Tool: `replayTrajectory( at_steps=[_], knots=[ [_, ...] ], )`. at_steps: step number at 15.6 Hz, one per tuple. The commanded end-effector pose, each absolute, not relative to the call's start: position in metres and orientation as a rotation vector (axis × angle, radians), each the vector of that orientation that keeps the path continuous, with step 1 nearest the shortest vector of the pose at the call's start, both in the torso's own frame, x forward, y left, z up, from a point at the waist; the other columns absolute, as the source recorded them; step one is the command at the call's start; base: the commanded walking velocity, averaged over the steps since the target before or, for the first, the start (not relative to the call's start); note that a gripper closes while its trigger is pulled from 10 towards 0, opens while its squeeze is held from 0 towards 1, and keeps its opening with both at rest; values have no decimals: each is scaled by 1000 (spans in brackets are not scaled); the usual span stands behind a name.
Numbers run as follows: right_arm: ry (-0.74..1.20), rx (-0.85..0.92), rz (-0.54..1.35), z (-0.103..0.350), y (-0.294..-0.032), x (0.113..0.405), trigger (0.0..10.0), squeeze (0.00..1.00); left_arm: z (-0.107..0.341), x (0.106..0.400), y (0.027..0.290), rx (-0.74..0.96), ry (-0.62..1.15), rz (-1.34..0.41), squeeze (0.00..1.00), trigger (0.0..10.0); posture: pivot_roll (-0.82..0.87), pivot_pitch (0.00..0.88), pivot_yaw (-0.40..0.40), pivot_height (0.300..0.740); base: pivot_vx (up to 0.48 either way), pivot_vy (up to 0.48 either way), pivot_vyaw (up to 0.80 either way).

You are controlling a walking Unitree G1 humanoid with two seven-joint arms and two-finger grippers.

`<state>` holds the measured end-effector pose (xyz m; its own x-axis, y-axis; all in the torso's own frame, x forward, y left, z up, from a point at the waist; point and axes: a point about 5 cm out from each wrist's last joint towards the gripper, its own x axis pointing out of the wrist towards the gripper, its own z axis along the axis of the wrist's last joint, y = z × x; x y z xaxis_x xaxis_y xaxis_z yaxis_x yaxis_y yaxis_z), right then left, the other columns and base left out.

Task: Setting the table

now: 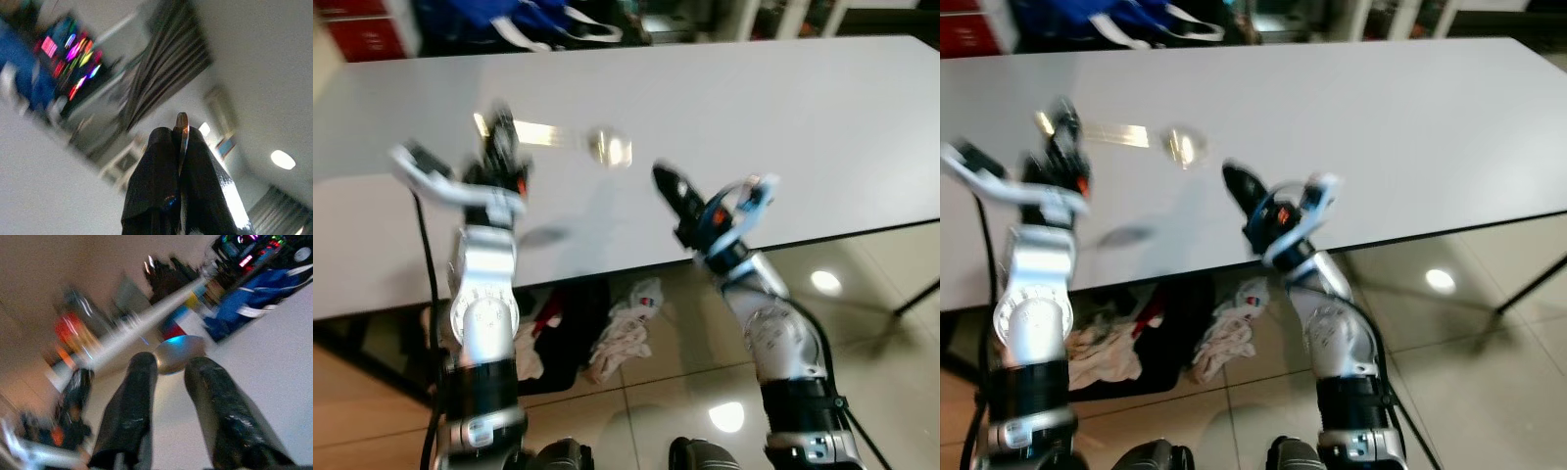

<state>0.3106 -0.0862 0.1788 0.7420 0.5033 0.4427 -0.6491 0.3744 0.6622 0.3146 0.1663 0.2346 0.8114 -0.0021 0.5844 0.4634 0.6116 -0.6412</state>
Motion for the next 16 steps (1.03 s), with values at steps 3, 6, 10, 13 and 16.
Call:
replayTrajectory(
  at_steps=[3,6,10,13,16],
  knots=[
    [-72,1132,732,181,-79,318,10000,1000,270,313,157,-855,-704,-370,0,10000,-100,83,-2,740,0,0,0],
    [8,1219,741,178,-69,322,10000,1000,259,320,146,-941,-656,-373,0,10000,-99,83,5,740,0,0,0],
    [86,1366,829,184,-45,324,10000,0,219,332,123,-1127,-498,-321,0,10000,-98,87,20,740,0,0,0],
    [57,1429,898,193,-44,322,10000,0,214,337,111,-1230,-462,-351,0,10000,-96,90,25,740,0,0,0],
    [93,1458,943,194,-38,319,10000,0,220,338,101,-1322,-469,-422,0,10000,-103,96,40,740,0,0,0]
  ],
)
